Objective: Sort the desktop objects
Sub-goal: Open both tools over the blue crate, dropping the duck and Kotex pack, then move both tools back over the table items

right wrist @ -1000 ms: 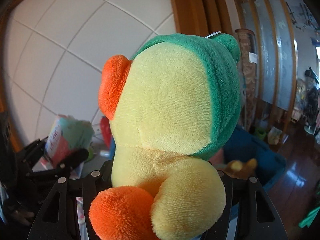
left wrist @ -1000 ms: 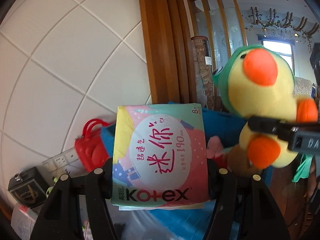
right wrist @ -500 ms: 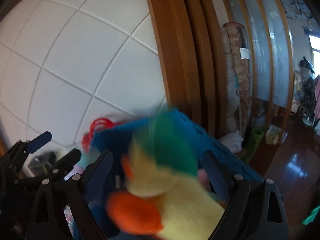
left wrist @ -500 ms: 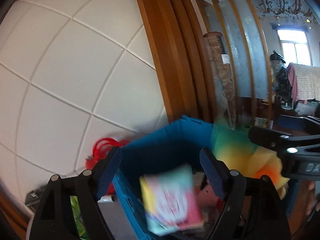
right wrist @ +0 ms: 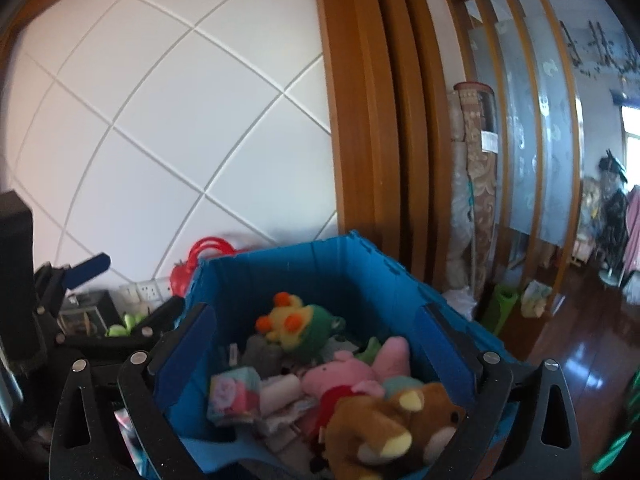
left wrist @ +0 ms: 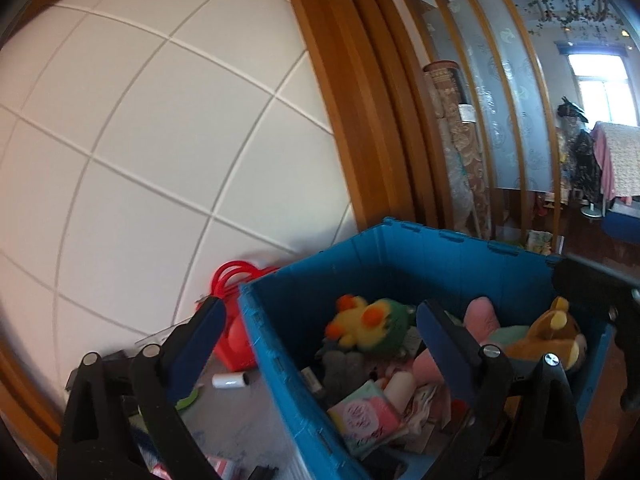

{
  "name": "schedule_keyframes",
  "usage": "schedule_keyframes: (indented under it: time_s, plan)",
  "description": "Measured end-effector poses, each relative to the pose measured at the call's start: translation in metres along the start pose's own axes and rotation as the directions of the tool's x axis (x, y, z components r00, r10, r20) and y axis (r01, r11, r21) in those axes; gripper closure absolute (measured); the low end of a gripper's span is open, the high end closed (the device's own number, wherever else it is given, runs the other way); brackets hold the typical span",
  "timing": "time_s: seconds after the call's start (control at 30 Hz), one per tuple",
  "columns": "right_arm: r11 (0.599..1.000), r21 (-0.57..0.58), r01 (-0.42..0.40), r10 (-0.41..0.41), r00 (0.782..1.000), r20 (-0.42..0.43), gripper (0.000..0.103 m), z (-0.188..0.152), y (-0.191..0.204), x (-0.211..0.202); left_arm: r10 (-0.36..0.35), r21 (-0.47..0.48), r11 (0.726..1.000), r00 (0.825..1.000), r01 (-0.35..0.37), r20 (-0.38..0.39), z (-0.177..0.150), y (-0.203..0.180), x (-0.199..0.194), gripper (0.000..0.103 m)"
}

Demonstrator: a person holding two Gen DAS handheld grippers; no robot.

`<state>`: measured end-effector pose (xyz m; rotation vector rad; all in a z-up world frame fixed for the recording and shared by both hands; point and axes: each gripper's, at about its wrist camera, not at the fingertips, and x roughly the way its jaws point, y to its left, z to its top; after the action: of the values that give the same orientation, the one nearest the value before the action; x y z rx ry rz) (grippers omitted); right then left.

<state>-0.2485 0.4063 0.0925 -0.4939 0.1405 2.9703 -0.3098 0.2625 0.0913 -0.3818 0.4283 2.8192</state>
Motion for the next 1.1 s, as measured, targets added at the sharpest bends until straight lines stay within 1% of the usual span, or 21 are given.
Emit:
schedule_keyframes:
  time_s: [0.13,0.33,0.5,0.6,0.8,1.0,1.1]
  plan:
    - [1.0,-0.014,-0.022,0.022,1.0,0.011,0.001,-0.018,0.004,-0.01,0.055,-0.034,0.998,0.999,-0.054,0.003,-0.014,0.011,-0.02,0.006]
    - [0.996,-0.037,-0.08,0.081,0.997,0.0,0.0,-0.037,0.022,-0.018,0.095,-0.073,0.993,0.995,-0.097,-0.032,-0.039,0.025,-0.037,0.006]
    - [0.991,-0.035,-0.132,0.132,0.991,0.0,0.0,-0.047,0.045,-0.025,0.104,-0.112,0.987,0.991,-0.113,-0.083,-0.07,0.052,-0.047,0.006]
    - [0.984,-0.064,-0.164,0.165,0.986,0.004,0.0,-0.051,0.071,-0.031,0.114,-0.124,0.984,0.987,-0.128,-0.115,-0.088,0.075,-0.053,0.006]
    - [0.968,-0.072,-0.239,0.238,0.971,-0.027,0.0,-0.057,0.132,-0.033,0.172,-0.141,0.971,0.971,-0.195,-0.164,-0.12,0.138,-0.07,0.006]
    - [0.957,-0.09,-0.277,0.272,0.96,-0.061,0.0,-0.073,0.197,-0.04,0.195,-0.146,0.963,0.96,-0.226,-0.201,-0.153,0.194,-0.085,0.006]
    - [0.955,-0.087,-0.283,0.277,0.958,-0.069,0.0,-0.083,0.22,-0.042,0.202,-0.151,0.959,0.954,-0.238,-0.22,-0.173,0.219,-0.093,0.006]
